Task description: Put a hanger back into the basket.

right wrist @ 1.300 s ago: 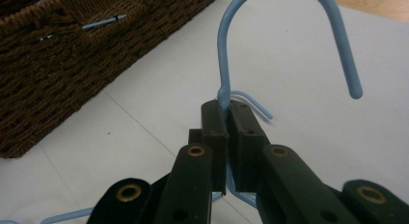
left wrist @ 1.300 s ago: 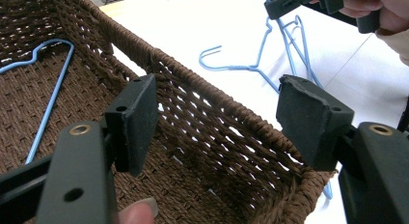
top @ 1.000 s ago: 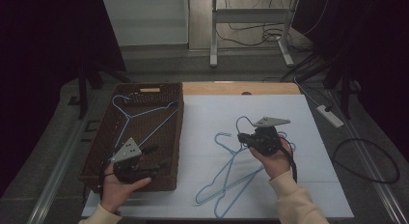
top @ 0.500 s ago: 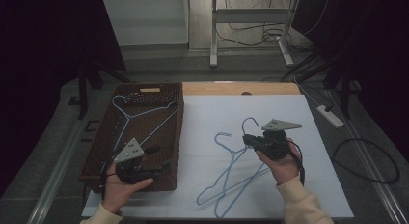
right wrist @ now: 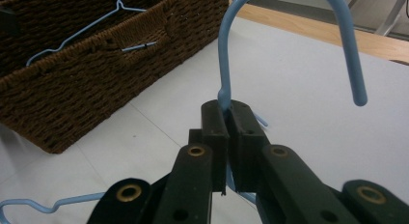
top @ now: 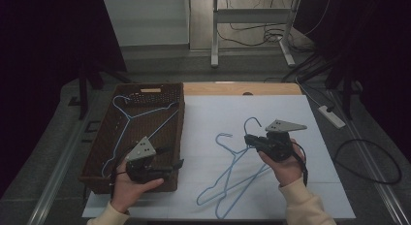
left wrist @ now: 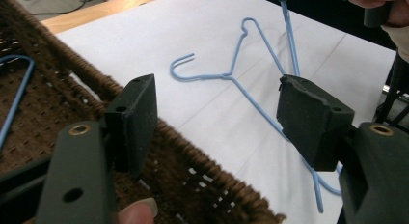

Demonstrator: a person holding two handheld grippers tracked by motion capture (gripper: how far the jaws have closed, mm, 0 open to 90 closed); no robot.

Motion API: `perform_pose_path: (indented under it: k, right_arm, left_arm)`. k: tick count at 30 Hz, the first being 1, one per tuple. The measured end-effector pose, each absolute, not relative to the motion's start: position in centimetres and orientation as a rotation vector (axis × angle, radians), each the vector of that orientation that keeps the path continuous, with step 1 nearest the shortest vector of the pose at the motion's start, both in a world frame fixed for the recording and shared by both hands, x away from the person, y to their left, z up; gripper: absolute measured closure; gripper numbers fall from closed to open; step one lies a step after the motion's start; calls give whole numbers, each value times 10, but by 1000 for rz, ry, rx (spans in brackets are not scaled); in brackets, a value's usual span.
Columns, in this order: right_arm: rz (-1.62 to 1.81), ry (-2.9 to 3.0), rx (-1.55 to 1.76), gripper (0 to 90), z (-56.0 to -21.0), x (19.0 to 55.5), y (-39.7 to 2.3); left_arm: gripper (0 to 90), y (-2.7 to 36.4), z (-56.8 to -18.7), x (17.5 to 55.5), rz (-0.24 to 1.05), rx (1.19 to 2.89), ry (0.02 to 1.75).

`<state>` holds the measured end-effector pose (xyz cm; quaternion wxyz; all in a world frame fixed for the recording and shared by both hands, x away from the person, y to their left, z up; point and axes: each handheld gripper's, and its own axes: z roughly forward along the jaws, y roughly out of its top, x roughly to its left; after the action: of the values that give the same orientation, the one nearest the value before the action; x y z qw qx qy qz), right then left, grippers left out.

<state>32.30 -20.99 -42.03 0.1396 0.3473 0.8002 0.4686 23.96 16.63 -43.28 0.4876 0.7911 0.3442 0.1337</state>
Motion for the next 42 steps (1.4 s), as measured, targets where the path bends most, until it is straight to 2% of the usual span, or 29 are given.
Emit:
perform_pose_path:
  k: [31, 42]
  right_arm:
    - [1405, 2314, 958, 863, -415, 320, -208]
    - [1429, 2311, 928, 864, -410, 315, -204]
  left_arm:
    - [313, 109, -429, 257, 198, 2003, 750]
    - [316, 70, -436, 262, 139, 2069, 694]
